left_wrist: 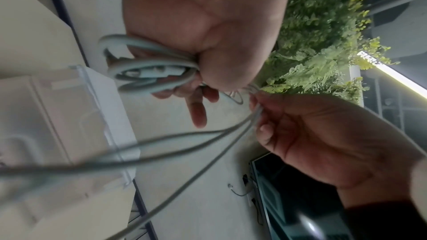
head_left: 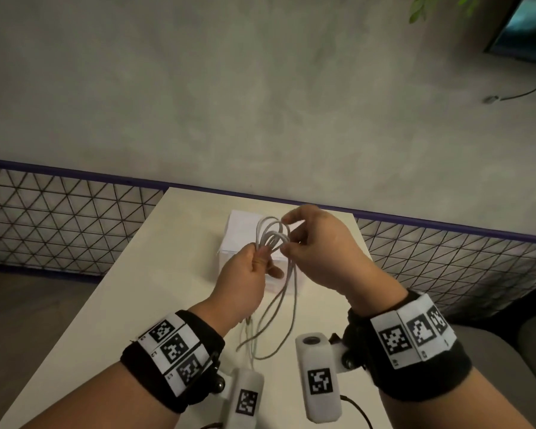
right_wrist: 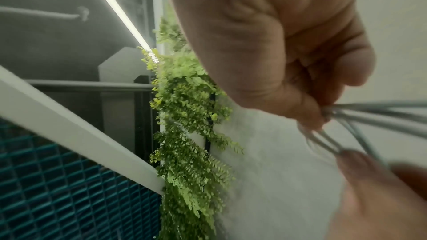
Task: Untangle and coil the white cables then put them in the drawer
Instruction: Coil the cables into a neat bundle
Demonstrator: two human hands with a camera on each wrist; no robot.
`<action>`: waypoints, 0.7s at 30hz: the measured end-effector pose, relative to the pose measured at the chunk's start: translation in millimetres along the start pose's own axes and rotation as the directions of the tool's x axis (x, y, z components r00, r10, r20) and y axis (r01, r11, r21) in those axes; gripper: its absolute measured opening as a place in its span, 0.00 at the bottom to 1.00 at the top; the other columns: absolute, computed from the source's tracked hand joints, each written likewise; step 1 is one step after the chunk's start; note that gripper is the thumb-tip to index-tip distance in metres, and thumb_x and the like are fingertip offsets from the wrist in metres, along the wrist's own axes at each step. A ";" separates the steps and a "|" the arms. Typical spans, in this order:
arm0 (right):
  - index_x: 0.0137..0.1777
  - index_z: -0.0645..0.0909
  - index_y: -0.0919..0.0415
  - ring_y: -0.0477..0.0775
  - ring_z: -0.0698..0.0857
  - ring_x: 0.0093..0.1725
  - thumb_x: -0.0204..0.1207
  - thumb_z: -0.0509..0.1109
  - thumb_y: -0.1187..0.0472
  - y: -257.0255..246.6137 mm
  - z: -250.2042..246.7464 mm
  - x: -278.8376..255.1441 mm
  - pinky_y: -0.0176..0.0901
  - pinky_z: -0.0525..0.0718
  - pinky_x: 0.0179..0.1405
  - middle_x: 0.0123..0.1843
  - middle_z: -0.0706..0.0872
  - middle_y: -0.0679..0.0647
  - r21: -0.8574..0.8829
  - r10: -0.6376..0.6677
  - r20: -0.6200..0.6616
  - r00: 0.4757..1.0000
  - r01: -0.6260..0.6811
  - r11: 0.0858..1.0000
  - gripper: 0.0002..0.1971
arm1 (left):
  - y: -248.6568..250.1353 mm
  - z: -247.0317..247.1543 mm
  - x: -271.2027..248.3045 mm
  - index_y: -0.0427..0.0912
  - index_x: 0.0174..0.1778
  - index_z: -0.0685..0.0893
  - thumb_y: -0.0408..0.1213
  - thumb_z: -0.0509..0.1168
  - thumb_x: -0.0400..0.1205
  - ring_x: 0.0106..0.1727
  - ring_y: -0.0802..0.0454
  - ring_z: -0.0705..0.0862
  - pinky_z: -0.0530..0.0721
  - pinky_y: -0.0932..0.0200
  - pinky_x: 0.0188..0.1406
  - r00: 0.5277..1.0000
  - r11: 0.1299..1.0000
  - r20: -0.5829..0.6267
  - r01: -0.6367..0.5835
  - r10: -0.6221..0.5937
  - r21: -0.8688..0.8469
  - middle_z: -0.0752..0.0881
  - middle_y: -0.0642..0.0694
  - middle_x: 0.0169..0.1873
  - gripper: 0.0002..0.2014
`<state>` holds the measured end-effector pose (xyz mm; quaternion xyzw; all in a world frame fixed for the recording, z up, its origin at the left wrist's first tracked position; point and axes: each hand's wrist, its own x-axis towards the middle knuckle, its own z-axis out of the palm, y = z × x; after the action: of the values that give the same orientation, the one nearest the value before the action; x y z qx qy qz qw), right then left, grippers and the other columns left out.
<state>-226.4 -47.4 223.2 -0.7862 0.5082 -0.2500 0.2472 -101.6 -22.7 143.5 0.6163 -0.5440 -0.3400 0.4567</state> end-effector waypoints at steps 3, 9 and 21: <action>0.51 0.82 0.54 0.49 0.88 0.40 0.73 0.72 0.63 1.0 -0.4 3.6 0.43 0.87 0.41 0.40 0.90 0.51 0.080 -0.028 -0.060 0.998 0.033 0.996 0.08 | -3.9 4.3 -4.1 0.46 0.42 0.76 0.51 0.46 0.87 0.29 0.59 0.79 0.72 0.61 0.29 1.000 0.999 0.023 -0.009 0.009 0.036 0.88 0.56 0.34 0.18; 0.46 0.86 0.55 0.51 0.89 0.41 0.73 0.72 0.68 4.7 3.7 5.6 0.49 0.90 0.45 0.41 0.89 0.50 0.157 0.030 -0.148 0.989 -0.007 0.988 0.08 | -6.2 3.6 -1.5 0.44 0.51 0.78 0.51 0.46 0.87 0.35 0.60 0.84 0.80 0.60 0.41 0.993 0.999 0.116 -0.006 0.011 -0.040 0.92 0.51 0.39 0.19; 0.50 0.88 0.57 0.47 0.83 0.45 0.74 0.68 0.70 11.0 9.3 6.2 0.22 0.75 0.40 0.48 0.89 0.50 -0.195 -0.131 -0.235 0.963 0.085 0.977 0.11 | -8.2 4.6 -10.1 0.41 0.47 0.82 0.48 0.49 0.87 0.24 0.54 0.76 0.78 0.63 0.30 0.963 0.959 0.269 0.085 -0.010 -0.270 0.78 0.49 0.25 0.20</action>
<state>-225.6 -55.9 209.9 -0.7950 0.5121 -0.3111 0.0949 -104.7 -13.7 133.5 0.5076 -0.5315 -0.5039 0.4538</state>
